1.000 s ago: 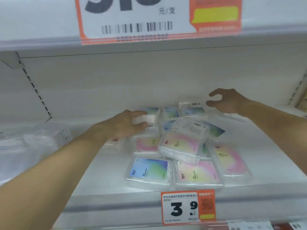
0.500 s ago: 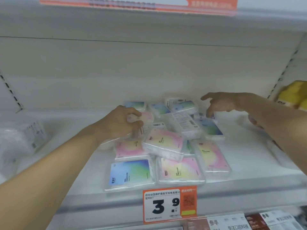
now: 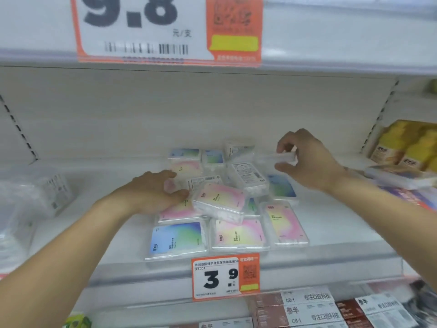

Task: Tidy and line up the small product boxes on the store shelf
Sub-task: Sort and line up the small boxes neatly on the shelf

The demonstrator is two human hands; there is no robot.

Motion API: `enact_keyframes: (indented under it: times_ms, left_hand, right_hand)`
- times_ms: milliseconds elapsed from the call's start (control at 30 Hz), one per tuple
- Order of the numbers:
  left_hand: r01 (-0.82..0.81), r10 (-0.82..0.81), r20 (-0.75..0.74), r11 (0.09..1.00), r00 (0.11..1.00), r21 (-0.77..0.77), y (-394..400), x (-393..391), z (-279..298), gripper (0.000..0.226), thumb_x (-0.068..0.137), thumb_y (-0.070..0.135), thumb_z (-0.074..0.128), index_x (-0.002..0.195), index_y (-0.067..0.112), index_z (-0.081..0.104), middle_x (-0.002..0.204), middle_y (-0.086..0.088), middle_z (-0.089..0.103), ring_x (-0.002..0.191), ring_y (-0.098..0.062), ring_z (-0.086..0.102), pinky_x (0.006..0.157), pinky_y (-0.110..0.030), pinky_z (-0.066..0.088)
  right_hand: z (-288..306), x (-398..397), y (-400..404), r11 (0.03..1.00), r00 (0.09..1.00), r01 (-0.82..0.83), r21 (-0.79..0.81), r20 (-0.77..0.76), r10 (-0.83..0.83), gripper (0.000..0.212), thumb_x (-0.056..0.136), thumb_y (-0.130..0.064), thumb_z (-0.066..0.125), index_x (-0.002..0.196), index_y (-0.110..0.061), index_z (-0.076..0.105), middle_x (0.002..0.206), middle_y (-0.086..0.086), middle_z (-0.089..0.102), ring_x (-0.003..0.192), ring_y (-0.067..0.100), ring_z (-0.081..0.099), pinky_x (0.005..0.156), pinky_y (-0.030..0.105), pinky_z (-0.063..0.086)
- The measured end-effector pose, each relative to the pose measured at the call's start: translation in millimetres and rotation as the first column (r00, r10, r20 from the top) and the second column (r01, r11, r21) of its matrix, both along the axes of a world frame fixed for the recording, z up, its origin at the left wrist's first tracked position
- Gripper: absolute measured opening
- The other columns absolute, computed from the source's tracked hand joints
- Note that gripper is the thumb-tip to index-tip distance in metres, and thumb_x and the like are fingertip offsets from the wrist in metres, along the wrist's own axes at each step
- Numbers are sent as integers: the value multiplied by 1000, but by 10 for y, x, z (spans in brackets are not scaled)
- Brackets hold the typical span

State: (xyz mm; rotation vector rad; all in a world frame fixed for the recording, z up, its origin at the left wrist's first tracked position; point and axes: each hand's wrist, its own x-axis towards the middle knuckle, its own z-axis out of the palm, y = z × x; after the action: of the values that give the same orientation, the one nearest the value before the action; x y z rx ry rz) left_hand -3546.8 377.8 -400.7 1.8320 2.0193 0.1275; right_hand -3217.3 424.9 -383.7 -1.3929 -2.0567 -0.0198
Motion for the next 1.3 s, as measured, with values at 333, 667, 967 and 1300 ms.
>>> enact_keyframes:
  times_ms: [333, 667, 967, 1300]
  left_hand:
    - [11, -259, 760, 949, 596, 315, -545, 803, 438, 27, 90, 37, 64, 109, 18, 67, 102, -2, 73, 85, -13, 70, 76, -25, 57]
    - [94, -291, 896, 957, 335, 275, -603, 1619, 396, 32, 95, 30, 60, 114, 5, 65, 108, -14, 73, 95, -25, 71, 81, -34, 59]
    - [508, -447, -325, 851, 833, 131, -395, 1869, -31, 62, 88, 68, 31, 141, 36, 35, 157, -2, 19, 145, -36, 6, 112, -66, 5]
    - [520, -440, -375, 842, 816, 143, -424, 1894, -69, 60, 93, 65, 25, 143, 33, 35, 151, 2, 36, 146, -36, 5, 112, -63, 8]
  right_hand:
    - [-233, -277, -828, 723, 966, -228, 652, 58, 252, 33, 73, 4, 74, 87, -15, 51, 97, 3, 51, 82, 24, 53, 62, 34, 45]
    - [117, 29, -1396, 911, 464, -324, -256, -882, -83, 55, 81, -17, 78, 128, -15, 50, 97, 16, 70, 62, 25, 64, 52, 35, 53]
    - [615, 1491, -700, 824, 621, 370, -428, -546, -562, 39, 83, -42, 69, 107, -12, 68, 94, 9, 75, 64, 18, 65, 50, 25, 50]
    - [372, 1413, -325, 720, 718, 681, -134, 317, -620, 41, 88, -48, 55, 116, -18, 63, 128, 14, 54, 117, 38, 50, 95, 46, 45]
